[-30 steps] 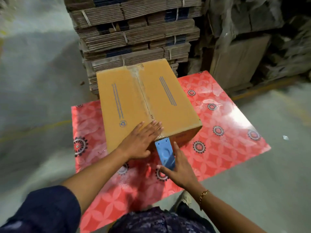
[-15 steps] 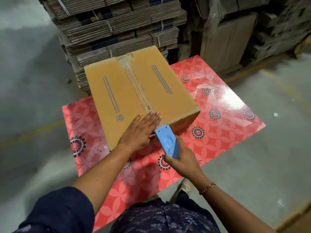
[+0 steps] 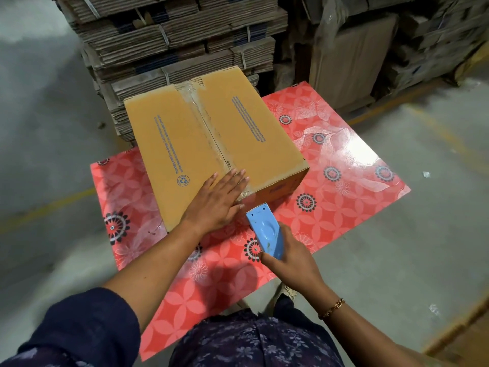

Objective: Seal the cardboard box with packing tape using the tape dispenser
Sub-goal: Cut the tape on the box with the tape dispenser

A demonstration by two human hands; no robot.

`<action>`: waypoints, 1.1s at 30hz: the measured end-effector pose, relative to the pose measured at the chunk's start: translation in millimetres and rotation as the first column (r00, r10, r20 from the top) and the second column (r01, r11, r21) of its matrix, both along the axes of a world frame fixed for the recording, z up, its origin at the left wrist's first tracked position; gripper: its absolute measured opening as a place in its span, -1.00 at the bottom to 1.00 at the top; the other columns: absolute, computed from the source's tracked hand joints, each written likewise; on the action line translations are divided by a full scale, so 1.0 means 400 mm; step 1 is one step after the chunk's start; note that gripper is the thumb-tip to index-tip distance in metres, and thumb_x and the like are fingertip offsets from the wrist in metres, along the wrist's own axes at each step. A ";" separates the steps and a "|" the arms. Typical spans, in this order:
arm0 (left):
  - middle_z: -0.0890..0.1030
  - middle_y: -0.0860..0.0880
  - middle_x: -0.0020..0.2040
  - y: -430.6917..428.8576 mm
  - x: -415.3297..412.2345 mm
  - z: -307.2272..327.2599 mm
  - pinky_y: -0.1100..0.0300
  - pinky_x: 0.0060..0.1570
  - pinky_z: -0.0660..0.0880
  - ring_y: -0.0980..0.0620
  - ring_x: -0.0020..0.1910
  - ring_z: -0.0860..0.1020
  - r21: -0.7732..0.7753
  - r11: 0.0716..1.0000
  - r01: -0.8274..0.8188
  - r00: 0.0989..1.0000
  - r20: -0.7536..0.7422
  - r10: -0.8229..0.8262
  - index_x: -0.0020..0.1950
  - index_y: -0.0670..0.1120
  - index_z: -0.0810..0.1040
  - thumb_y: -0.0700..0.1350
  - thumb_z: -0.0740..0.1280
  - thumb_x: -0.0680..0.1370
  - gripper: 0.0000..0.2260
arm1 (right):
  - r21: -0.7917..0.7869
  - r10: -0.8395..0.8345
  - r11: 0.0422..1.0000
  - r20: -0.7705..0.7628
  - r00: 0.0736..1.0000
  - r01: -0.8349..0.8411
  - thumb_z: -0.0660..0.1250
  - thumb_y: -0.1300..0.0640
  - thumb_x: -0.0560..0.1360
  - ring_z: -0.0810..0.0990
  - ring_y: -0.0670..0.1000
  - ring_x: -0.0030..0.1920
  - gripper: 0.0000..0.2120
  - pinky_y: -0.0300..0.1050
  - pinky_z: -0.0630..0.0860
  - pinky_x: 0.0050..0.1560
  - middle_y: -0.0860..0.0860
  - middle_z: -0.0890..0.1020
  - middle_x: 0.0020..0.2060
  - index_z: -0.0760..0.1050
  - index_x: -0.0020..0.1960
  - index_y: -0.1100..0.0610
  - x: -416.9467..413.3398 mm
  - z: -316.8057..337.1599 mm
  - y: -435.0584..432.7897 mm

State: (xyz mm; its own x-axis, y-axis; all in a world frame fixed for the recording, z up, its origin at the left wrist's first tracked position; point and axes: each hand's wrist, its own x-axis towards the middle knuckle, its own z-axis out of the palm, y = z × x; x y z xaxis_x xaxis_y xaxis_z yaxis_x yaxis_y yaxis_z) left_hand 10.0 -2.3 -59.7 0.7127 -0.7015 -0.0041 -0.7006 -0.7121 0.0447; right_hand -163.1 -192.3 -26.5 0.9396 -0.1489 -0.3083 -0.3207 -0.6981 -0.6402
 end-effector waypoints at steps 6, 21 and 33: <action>0.05 0.04 0.67 -0.002 -0.005 0.005 -0.11 0.58 0.07 0.05 0.64 0.04 -0.018 1.000 -0.004 1.000 0.012 0.004 0.65 0.03 0.04 0.22 -0.03 0.66 -0.42 | -0.070 0.012 0.997 -0.019 1.000 -0.013 0.35 -0.21 0.44 0.48 -0.07 -0.32 -0.34 -0.09 0.30 -0.41 -0.13 0.49 -0.25 0.21 0.45 -0.06 -0.004 0.030 0.002; 0.13 0.05 0.65 -0.011 -0.005 0.008 -0.11 0.56 0.13 0.05 0.62 0.13 -0.034 0.999 -0.034 0.999 0.012 0.035 0.64 0.03 0.11 0.23 0.01 0.66 -0.42 | -0.144 0.059 0.986 -0.138 0.989 -0.079 0.31 -0.27 0.45 0.54 0.12 -0.23 -0.39 -0.01 0.40 -0.31 -0.03 0.52 -0.23 0.24 0.36 -0.01 0.017 0.077 -0.009; 0.21 0.02 0.64 -0.021 -0.015 -0.006 -0.12 0.50 0.24 0.02 0.60 0.22 -0.008 0.998 -0.058 0.994 0.093 0.059 0.62 0.01 0.19 0.23 0.00 0.67 -0.44 | -0.251 0.144 0.938 -0.343 0.928 -0.238 0.32 -0.27 0.40 0.50 0.16 -0.14 -0.57 -0.06 0.32 -0.26 0.09 0.54 -0.16 0.37 -0.09 0.11 0.160 0.165 0.005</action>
